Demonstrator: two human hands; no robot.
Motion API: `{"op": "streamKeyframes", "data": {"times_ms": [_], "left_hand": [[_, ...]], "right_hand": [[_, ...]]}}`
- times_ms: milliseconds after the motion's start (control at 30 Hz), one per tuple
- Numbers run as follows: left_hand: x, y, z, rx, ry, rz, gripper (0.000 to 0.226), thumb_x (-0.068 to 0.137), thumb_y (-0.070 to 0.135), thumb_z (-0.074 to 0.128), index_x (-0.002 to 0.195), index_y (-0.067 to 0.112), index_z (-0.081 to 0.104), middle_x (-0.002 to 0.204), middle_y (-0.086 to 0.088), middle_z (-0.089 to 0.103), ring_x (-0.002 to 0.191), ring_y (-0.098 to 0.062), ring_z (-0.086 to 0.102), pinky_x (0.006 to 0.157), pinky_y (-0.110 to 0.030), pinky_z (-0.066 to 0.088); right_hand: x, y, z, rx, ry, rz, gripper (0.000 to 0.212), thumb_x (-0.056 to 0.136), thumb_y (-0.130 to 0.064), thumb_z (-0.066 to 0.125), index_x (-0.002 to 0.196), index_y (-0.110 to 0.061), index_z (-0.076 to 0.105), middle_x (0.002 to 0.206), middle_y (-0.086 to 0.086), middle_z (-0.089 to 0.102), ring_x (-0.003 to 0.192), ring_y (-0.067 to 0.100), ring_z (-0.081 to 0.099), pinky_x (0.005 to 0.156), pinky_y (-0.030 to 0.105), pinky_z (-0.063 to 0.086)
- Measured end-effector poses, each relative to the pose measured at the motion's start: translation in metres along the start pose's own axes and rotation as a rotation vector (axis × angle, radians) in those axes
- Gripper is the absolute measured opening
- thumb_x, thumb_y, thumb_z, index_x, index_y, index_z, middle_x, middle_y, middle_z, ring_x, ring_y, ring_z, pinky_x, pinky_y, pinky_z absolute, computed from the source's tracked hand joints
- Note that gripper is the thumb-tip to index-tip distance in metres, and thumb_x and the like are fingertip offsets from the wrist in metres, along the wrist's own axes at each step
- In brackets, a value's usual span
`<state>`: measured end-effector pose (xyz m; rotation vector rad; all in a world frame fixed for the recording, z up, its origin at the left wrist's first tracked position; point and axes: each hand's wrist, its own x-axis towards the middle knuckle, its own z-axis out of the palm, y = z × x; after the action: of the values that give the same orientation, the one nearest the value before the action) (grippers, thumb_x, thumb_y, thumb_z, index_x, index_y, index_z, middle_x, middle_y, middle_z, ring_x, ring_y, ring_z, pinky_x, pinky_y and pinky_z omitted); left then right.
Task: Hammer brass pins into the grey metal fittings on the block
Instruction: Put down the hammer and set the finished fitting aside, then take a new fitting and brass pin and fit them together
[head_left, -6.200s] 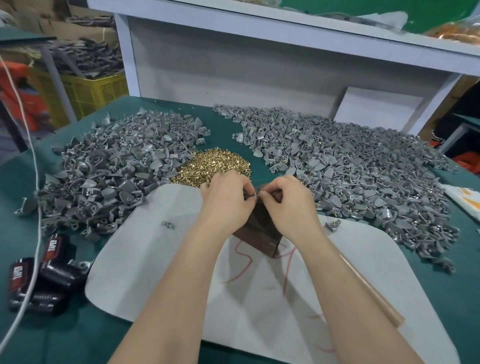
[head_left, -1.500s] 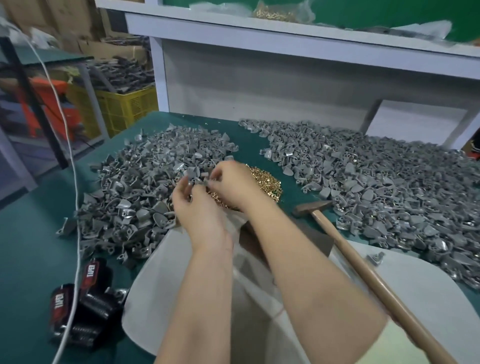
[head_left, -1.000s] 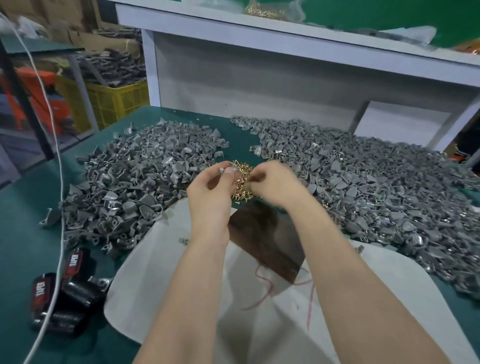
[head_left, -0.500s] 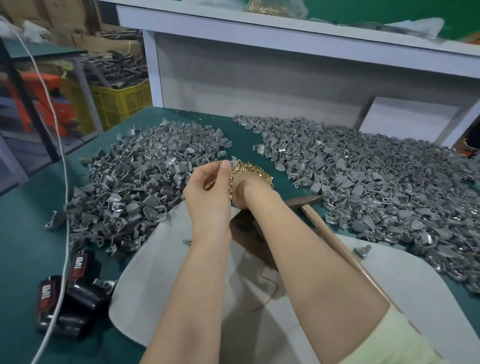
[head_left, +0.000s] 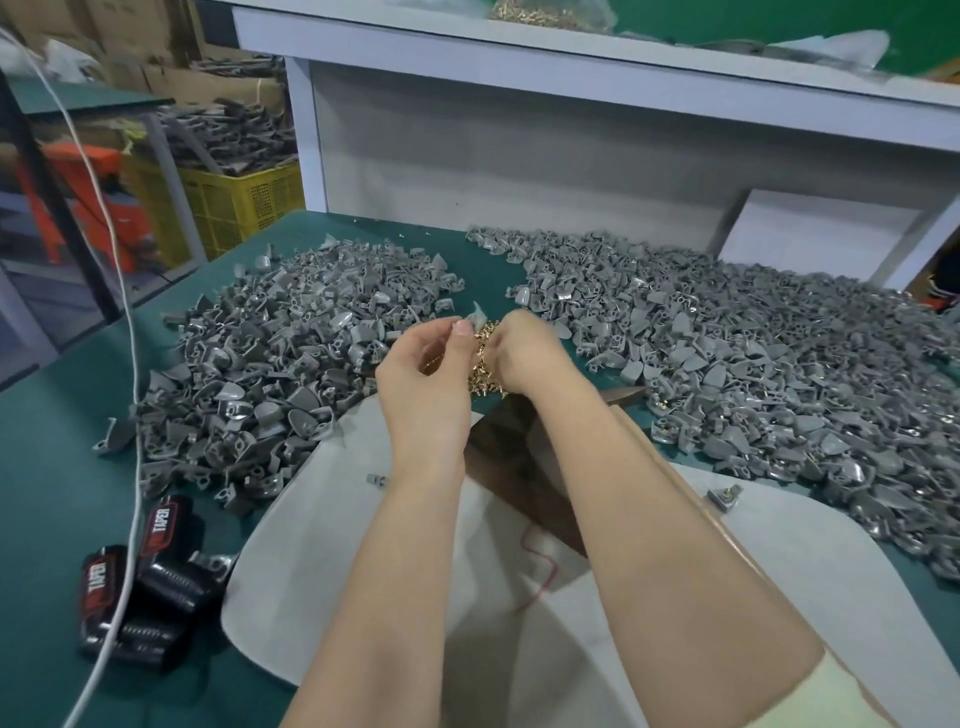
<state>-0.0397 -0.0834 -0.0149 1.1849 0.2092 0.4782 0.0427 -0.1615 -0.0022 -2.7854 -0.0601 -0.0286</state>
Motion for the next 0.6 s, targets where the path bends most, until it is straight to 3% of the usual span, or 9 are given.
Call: {"op": "streamKeyframes", "data": {"times_ms": [100,200,333,467,533,600], "left_hand": [[-0.006,-0.003,0.005,0.281,-0.184,0.130,0.017,0.088,0.012,0.065,0.078,0.025,0.063,0.085,0.000,0.069,0.088,-0.020,0.066,0.086,-0.031,0.051],[-0.019,-0.006,0.015,0.613,-0.368,0.251,0.006,0.088,0.013,0.065,0.088,0.019,0.068,0.085,0.006,0.068,0.083,-0.011,0.063,0.084,-0.022,0.049],[-0.030,-0.011,0.020,0.920,-0.535,0.282,0.011,0.090,0.015,0.060,0.097,0.015,0.069,0.099,-0.003,0.069,0.094,-0.021,0.062,0.089,-0.036,0.050],[-0.032,-0.009,0.019,1.197,-0.542,0.378,0.012,0.091,0.030,0.059,0.098,0.026,0.067,0.106,0.002,0.061,0.107,-0.024,0.050,0.091,-0.037,0.041],[-0.033,-0.008,0.019,1.224,-0.549,0.344,0.011,0.091,0.029,0.058,0.097,0.028,0.067,0.107,0.002,0.058,0.109,-0.025,0.048,0.091,-0.037,0.037],[-0.033,-0.007,0.019,1.221,-0.556,0.327,0.010,0.090,0.026,0.057,0.095,0.028,0.067,0.106,0.001,0.059,0.109,-0.026,0.048,0.090,-0.037,0.036]], "right_hand": [[-0.027,0.026,-0.032,0.432,0.109,0.042,0.018,0.091,-0.011,0.058,0.105,-0.007,0.069,0.094,0.008,0.070,0.088,0.021,0.066,0.089,0.034,0.052],[-0.061,0.054,-0.054,0.773,0.119,0.096,0.016,0.092,0.000,0.054,0.102,0.001,0.067,0.076,0.007,0.066,0.069,0.014,0.065,0.076,0.027,0.058],[-0.102,0.077,-0.056,0.958,0.117,0.111,0.012,0.090,0.005,0.054,0.092,0.003,0.065,0.077,0.011,0.067,0.061,0.008,0.068,0.060,0.013,0.054],[-0.113,0.082,-0.038,0.967,0.149,0.092,0.009,0.089,0.005,0.056,0.090,0.003,0.064,0.080,0.014,0.068,0.065,0.011,0.069,0.064,0.016,0.055],[-0.111,0.081,-0.027,0.748,0.215,0.004,0.008,0.087,-0.001,0.061,0.087,-0.005,0.067,0.081,0.008,0.068,0.072,0.013,0.065,0.071,0.018,0.053],[-0.108,0.079,-0.019,0.505,0.262,-0.069,0.007,0.085,-0.009,0.065,0.085,-0.015,0.069,0.083,0.001,0.065,0.071,0.006,0.056,0.068,0.010,0.041]]}}
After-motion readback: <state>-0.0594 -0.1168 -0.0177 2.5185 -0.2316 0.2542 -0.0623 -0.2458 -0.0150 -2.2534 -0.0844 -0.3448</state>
